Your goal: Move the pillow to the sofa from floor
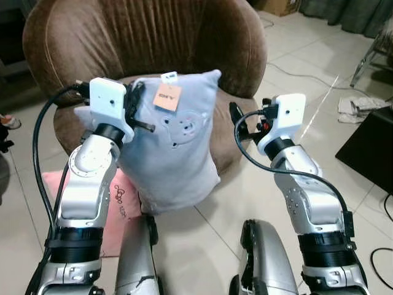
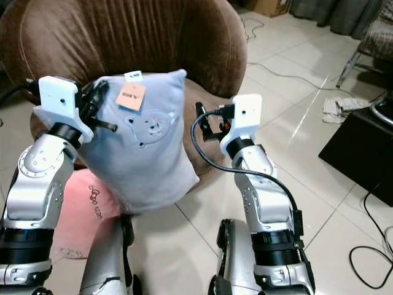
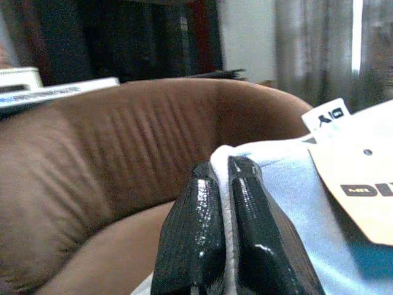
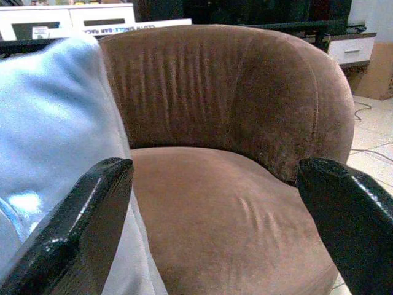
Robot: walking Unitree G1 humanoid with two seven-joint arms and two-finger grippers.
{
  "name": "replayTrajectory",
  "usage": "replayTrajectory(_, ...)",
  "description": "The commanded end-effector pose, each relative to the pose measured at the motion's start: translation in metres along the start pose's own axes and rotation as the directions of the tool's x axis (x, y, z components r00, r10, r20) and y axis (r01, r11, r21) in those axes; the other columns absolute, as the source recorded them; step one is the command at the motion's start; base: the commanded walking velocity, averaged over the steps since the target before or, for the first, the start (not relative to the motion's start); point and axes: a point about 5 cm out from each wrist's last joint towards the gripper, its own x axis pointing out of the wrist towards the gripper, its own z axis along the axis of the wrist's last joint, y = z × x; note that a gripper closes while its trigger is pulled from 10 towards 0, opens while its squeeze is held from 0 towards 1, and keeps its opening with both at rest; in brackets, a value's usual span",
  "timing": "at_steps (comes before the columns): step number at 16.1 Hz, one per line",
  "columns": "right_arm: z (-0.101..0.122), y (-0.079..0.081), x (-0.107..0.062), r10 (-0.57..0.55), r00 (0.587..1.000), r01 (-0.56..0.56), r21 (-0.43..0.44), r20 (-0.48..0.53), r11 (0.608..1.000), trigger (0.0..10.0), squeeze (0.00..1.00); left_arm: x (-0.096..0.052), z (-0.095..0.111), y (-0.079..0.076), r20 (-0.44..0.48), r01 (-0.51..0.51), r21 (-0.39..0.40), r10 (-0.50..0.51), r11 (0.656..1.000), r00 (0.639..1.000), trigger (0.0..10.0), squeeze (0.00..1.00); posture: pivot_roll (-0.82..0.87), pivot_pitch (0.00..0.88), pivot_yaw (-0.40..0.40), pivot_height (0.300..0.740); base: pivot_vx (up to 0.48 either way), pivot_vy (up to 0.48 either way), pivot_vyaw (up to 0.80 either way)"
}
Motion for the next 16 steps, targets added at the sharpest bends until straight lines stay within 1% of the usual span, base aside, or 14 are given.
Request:
replayTrajectory(1,0.008,0.001,0.004,0.000,0.999,0.001,-0.013,0.032,1.000,10.0,0.00,0.001,0.019,0.001,0.071,-0.037,0.014,0.036,0.999,0.997,10.0,0.00,0.12,0.000,-0.007,0.546,0.000,0.000,0.00)
replayTrajectory(3,0.008,0.000,0.007,-0.018,1.000,0.018,-0.019,0.019,1.000,10.0,0.00,-0.004,0.016,0.001,0.056,-0.001,-0.037,0.004,0.999,0.998,10.0,0.00,0.12,0.000,-0.005,0.566,0.000,0.000,0.00)
replayTrajectory(4,0.003,-0.004,0.007,-0.038,0.999,0.038,-0.034,-0.002,0.999,10.0,0.00,-0.007,0.011,0.000,0.038,0.005,-0.023,-0.004,1.000,0.999,10.0,0.00,0.12,0.000,-0.002,0.576,0.000,0.000,0.00)
replayTrajectory(5,-0.003,-0.008,0.005,-0.069,0.997,0.067,-0.046,-0.037,0.997,10.0,0.00,-0.010,0.002,-0.001,-0.016,0.002,-0.007,-0.002,1.000,1.000,10.0,0.00,0.11,0.000,0.005,0.586,0.000,0.000,0.00)
replayTrajectory(7,-0.010,-0.012,0.003,-0.096,0.993,0.093,-0.056,-0.071,0.994,10.0,0.00,-0.016,-0.012,-0.006,-0.082,0.036,0.040,-0.033,0.999,0.996,10.0,0.00,0.11,0.000,0.009,0.606,0.000,0.000,0.00)
replayTrajectory(8,-0.011,-0.013,0.002,-0.099,0.992,0.095,-0.056,-0.074,0.994,10.0,0.00,-0.017,-0.015,-0.008,-0.096,0.048,0.038,-0.044,0.998,0.994,10.0,0.00,0.10,0.000,0.011,0.611,0.000,0.000,0.00)
replayTrajectory(9,-0.012,-0.013,0.002,-0.098,0.992,0.094,-0.054,-0.078,0.994,10.0,0.00,-0.020,-0.020,-0.010,-0.120,0.050,0.026,-0.046,0.998,0.992,10.0,0.00,0.11,0.000,0.011,0.626,0.000,0.000,0.00)
replayTrajectory(13,-0.017,-0.010,0.004,-0.100,0.991,0.097,-0.037,-0.094,0.995,10.0,0.00,-0.022,-0.019,-0.012,-0.113,0.054,0.021,-0.051,0.998,0.992,10.0,0.00,0.12,0.000,0.001,0.666,0.000,0.000,0.00)
replayTrajectory(14,-0.015,-0.010,0.005,-0.096,0.991,0.093,-0.037,-0.089,0.995,10.0,0.00,-0.021,-0.016,-0.013,-0.098,0.065,0.038,-0.061,0.997,0.993,10.0,0.00,0.12,0.000,0.000,0.676,0.000,0.000,0.00)
replayTrajectory(16,-0.010,-0.009,0.007,-0.091,0.993,0.089,-0.036,-0.073,0.995,10.0,0.00,-0.017,-0.006,-0.013,-0.057,0.062,0.047,-0.060,0.997,0.997,10.0,0.00,0.12,0.000,-0.001,0.691,0.000,0.000,0.00)
